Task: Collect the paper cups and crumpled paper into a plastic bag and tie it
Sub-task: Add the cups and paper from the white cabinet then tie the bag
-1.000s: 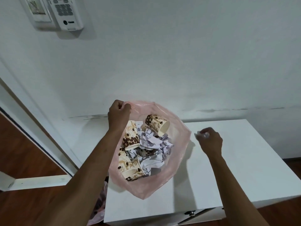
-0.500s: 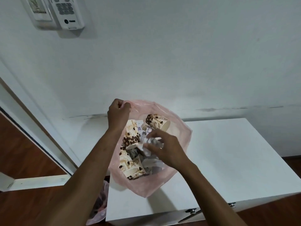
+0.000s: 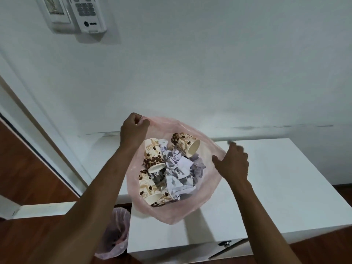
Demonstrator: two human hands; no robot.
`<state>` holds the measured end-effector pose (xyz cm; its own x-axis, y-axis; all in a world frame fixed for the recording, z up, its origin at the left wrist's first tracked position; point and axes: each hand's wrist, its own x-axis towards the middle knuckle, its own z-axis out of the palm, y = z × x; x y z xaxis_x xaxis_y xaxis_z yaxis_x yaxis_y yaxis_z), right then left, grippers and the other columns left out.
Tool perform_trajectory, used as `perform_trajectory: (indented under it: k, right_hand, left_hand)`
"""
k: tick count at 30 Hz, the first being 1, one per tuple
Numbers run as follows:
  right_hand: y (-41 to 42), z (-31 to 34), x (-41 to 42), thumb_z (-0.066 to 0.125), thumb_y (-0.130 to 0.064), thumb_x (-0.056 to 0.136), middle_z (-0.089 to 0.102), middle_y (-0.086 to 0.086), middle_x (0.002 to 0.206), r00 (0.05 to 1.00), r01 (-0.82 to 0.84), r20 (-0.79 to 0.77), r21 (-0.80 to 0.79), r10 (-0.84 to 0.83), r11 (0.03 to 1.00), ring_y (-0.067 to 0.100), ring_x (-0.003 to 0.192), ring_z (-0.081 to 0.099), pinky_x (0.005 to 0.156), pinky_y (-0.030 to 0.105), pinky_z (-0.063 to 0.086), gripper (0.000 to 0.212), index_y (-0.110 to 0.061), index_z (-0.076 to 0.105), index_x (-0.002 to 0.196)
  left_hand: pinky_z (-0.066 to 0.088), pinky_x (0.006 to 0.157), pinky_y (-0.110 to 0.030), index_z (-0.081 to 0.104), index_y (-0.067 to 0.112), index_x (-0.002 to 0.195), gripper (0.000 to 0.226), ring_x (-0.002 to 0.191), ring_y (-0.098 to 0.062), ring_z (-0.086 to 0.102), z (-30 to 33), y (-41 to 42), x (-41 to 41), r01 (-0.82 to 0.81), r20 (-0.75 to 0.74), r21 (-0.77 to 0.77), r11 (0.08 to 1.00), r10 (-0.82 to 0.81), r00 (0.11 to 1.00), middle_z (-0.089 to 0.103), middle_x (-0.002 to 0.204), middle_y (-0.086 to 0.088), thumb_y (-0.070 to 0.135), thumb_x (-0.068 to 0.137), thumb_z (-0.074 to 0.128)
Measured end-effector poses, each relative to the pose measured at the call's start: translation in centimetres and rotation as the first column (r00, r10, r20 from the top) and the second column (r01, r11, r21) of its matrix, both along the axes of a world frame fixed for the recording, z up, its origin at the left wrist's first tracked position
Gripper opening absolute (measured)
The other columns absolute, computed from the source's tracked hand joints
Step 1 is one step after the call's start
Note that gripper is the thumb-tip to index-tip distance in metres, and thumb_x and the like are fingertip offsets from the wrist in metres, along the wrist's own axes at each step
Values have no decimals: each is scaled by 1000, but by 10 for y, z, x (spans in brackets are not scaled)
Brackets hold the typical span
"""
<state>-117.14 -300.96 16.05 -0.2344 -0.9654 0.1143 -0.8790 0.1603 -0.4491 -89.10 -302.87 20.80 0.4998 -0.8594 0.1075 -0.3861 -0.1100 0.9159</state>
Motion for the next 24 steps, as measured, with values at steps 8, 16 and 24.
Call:
perform_trajectory:
  k: [8,16,24]
  right_hand:
    - [-23,18,-29,58,-10,82,53,9,65,814,54,579,4,-46,999,23,56,49,43,23,42,16,-8,50,68]
    - [-51,92,-33,58,-30,93,65,11,80,974,-37,215,-179,76,983,26,78,58,73,26,37,28,-5,69,89]
    - [-60,105,-51,46,-22,98,66,18,83,750,-151,662,197,-18,969,36,73,69,68,44,60,28,1,60,89]
  left_hand:
    - [60,67,-41,63,13,103,31,92,-25,62,25,26,45,140,236,510,849,-294,926,61,109,-7,29,81,78]
    - [44,75,-30,60,19,83,24,99,-33,62,63,17,46,-60,519,259,964,-86,850,63,93,-6,35,77,77]
    - [33,55,-25,61,14,68,25,65,-20,49,74,25,56,232,157,456,859,-334,929,55,70,-4,24,74,83]
